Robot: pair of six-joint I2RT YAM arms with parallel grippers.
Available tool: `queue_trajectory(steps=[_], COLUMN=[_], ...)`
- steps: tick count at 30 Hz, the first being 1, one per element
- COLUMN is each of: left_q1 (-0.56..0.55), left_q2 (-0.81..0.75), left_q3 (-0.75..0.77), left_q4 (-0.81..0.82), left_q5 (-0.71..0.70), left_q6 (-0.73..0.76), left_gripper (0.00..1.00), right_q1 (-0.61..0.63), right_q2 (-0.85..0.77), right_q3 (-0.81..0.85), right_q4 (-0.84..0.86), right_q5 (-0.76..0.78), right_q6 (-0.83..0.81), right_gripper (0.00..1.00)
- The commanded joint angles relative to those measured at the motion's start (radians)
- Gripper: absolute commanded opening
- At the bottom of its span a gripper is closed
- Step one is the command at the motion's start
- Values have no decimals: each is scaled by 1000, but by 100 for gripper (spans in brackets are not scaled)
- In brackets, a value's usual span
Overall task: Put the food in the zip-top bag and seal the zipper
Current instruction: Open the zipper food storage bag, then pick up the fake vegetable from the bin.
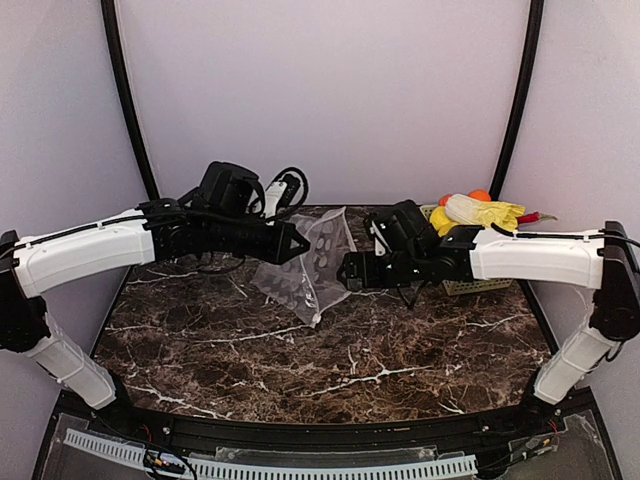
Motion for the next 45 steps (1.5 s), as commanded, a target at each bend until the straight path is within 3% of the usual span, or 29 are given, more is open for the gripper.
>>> queue_trajectory(steps=[1, 6, 11, 23, 35, 45], left_q1=[33, 140, 178, 280, 293, 293], left_q2=[49, 39, 26, -123, -160, -123], left_q3=[58, 27, 40, -1, -22, -56], left_q4=[-15, 2, -50, -175, -210, -154], left_q5=[21, -8, -13, -90, -64, 37], left_q6=[10, -11, 41, 93, 94, 59], left_gripper=[1, 1, 1, 1, 1, 1], right_q1=[17, 20, -4, -362, -763, -989], right_q2=[-144, -291, -361, -441, -409, -324], right_q3=[-31, -72, -21, 27, -24, -80], right_q4=[139, 139, -56, -270, -245, -78], right_q5=[-144, -243, -74, 71, -82, -362], right_q6=[-120, -202, -207, -205, -243, -287], right_gripper=[98, 99, 99, 99, 98, 99])
